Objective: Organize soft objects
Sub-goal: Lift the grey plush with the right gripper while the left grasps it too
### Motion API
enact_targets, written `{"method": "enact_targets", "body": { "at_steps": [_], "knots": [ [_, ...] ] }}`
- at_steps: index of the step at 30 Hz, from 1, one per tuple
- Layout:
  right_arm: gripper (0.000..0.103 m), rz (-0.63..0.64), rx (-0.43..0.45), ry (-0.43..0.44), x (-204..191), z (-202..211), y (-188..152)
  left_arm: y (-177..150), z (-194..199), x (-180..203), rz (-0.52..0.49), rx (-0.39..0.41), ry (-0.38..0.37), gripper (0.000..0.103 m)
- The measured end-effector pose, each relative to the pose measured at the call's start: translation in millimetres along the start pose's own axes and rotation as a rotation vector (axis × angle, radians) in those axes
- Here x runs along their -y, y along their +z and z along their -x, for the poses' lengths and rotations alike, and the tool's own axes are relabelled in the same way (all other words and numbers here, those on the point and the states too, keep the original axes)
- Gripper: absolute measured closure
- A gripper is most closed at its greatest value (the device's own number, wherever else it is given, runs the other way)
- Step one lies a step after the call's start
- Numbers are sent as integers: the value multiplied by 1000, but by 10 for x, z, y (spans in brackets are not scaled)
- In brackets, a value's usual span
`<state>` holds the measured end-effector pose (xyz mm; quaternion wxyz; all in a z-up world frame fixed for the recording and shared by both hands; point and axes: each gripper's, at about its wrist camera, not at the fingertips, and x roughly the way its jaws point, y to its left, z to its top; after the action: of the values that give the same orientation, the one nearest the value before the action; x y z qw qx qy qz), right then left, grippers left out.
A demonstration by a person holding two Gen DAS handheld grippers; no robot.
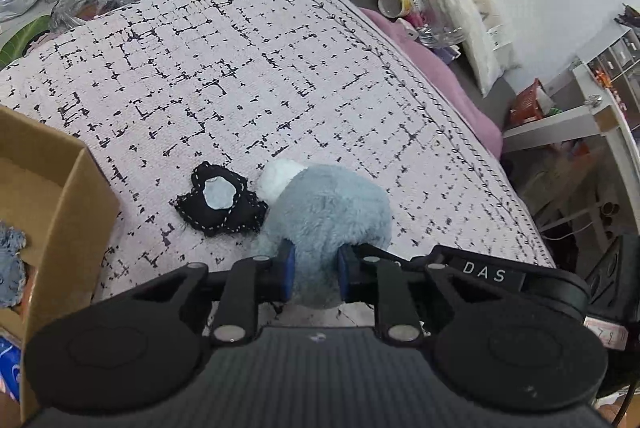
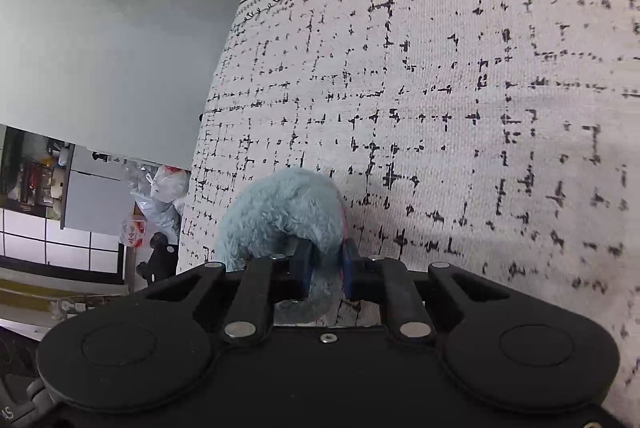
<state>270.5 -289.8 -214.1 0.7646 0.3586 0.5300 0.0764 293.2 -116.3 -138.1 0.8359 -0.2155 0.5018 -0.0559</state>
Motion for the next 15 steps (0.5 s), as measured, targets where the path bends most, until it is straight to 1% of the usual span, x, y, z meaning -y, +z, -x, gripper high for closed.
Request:
{"method": "enact_targets", "body": {
  "at_steps": [6,15],
  "knots": [
    [88,34,28,-1,-155,218,-132,-60,283,-10,3,27,-21,83],
    [88,81,57,23,-457,413,-409,-127,755,-167,21,79,-41,83]
  ]
}}
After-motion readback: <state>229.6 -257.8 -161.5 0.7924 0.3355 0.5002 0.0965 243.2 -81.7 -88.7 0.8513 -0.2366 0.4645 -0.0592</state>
